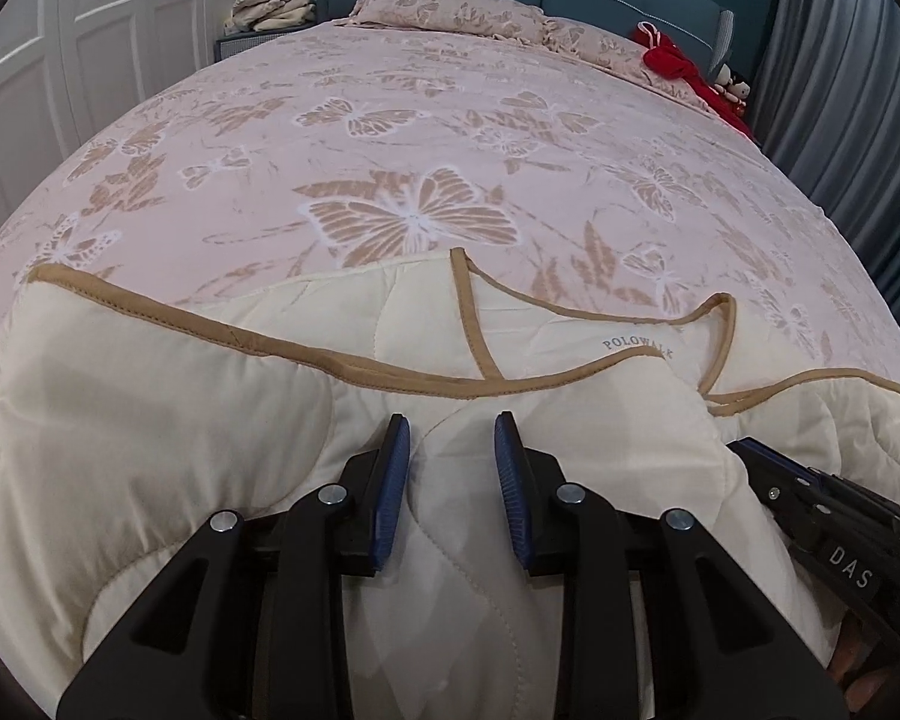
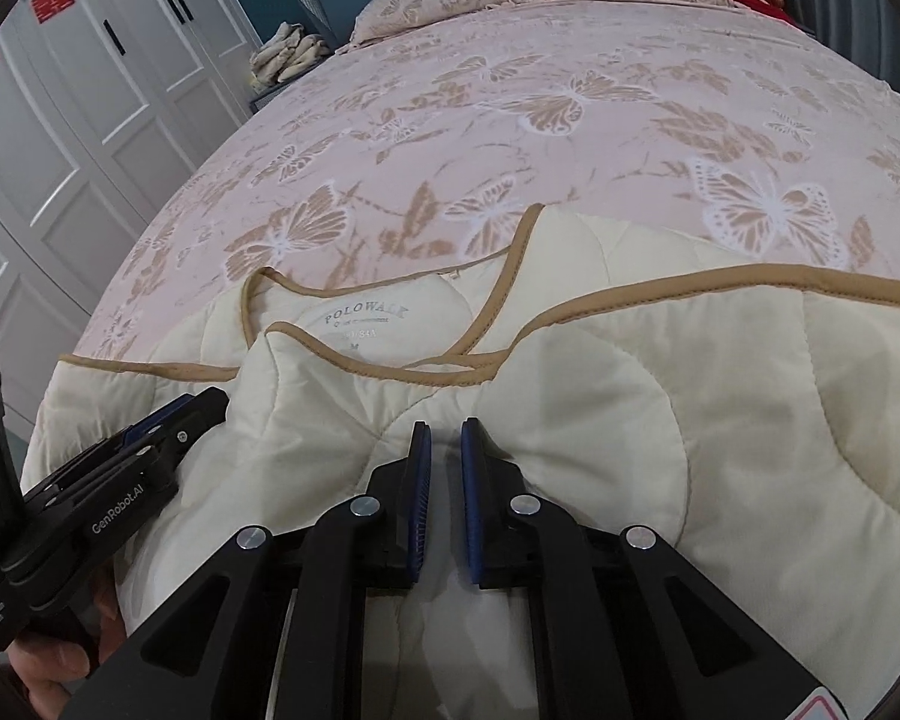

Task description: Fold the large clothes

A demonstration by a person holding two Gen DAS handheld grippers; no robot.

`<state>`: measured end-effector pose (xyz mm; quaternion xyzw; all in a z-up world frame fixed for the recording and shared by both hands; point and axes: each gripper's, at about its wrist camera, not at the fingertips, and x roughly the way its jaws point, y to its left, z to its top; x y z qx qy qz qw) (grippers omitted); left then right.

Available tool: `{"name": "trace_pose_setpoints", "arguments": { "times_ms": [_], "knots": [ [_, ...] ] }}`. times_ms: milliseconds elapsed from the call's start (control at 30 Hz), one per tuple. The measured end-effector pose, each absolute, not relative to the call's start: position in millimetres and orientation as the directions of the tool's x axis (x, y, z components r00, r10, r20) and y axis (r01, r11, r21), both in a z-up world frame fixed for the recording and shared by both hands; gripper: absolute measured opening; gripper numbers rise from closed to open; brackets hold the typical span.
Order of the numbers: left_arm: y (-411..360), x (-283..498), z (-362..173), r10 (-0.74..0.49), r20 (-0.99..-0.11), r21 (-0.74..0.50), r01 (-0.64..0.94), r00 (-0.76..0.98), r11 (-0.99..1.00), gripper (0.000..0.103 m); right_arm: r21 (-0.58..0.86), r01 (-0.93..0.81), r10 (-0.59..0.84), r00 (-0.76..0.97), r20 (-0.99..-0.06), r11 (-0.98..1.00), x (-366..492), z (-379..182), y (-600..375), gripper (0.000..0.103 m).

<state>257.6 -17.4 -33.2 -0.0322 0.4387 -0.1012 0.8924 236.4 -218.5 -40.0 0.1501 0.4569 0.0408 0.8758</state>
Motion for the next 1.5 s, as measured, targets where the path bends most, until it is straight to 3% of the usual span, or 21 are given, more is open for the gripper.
{"name": "trace_pose_setpoints", "arguments": {
  "times_ms": [367, 400, 433, 467, 533, 567, 633, 700, 833, 933, 1100, 1167, 1333, 1500],
  "knots": [
    [-20.0, 263.2, -40.0, -0.2, -0.773, -0.137, 0.149, 0.602, 0.979, 0.029, 0.335, 0.069, 0.236, 0.579, -0.78, 0.94, 241.2, -42.8, -222.1, 0.006],
    [-17.6, 264.6, -38.0, -0.215, -0.777, -0.157, 0.15, 0.592, 0.976, 0.029, 0.33, 0.077, 0.229, 0.571, -0.788, 0.941, 241.2, -37.3, -221.8, 0.009],
    [-13.0, 265.8, -33.1, -0.237, -0.78, -0.186, 0.147, 0.58, 0.972, 0.029, 0.324, 0.081, 0.224, 0.567, -0.793, 0.942, 240.7, -29.3, -221.1, 0.02],
    [-4.6, 265.6, -24.6, -0.27, -0.774, -0.232, 0.14, 0.573, 0.963, 0.029, 0.328, 0.072, 0.228, 0.58, -0.782, 0.942, 237.3, -16.0, -218.6, 0.023],
    [24.3, 257.7, 1.3, -0.311, -0.726, -0.31, 0.112, 0.613, 0.944, 0.045, 0.34, 0.041, 0.245, 0.613, -0.751, 0.94, 231.6, 5.0, -210.5, 0.034],
    [36.3, 253.9, 10.7, -0.298, -0.713, -0.313, 0.091, 0.635, 0.945, 0.059, 0.343, 0.021, 0.26, 0.609, -0.749, 0.939, 232.8, 11.7, -203.2, 0.038],
    [64.6, 248.9, 26.0, -0.276, -0.694, -0.33, 0.047, 0.665, 0.943, 0.067, 0.35, -0.011, 0.294, 0.566, -0.77, 0.937, 241.5, 11.3, -188.6, 0.044],
    [101.6, 248.3, 32.5, -0.27, -0.698, -0.375, -0.017, 0.664, 0.927, 0.069, 0.326, -0.021, 0.29, 0.512, -0.809, 0.945, 255.1, -3.0, -171.3, 0.044],
    [151.7, 254.3, 15.4, -0.305, -0.727, -0.469, -0.12, 0.615, 0.875, 0.069, 0.253, -0.017, 0.227, 0.498, -0.837, 0.967, 271.3, -17.2, -151.9, 0.013],
    [159.9, 263.2, -5.8, -0.339, -0.755, -0.493, -0.143, 0.562, 0.858, 0.061, 0.254, -0.009, 0.225, 0.499, -0.837, 0.967, 281.7, -15.6, -150.3, 0.007],
    [148.8, 269.4, -12.1, -0.31, -0.759, -0.453, -0.123, 0.573, 0.883, 0.031, 0.229, -0.01, 0.204, 0.49, -0.847, 0.973, 291.4, -25.0, -148.4, 0.006],
    [145.4, 271.4, -9.0, -0.291, -0.751, -0.436, -0.114, 0.593, 0.893, 0.023, 0.228, -0.005, 0.201, 0.489, -0.849, 0.974, 294.9, -32.3, -148.4, 0.006],
    [136.3, 283.0, -19.5, -0.211, -0.779, -0.34, -0.115, 0.59, 0.933, 0.02, 0.229, 0.002, 0.198, 0.498, -0.844, 0.973, 301.6, -45.0, -149.5, 0.005],
    [135.9, 284.5, -35.3, -0.193, -0.777, -0.324, -0.118, 0.6, 0.939, 0.019, 0.254, 0.002, 0.218, 0.508, -0.833, 0.967, 302.0, -48.8, -152.5, 0.004]
  ]
}}
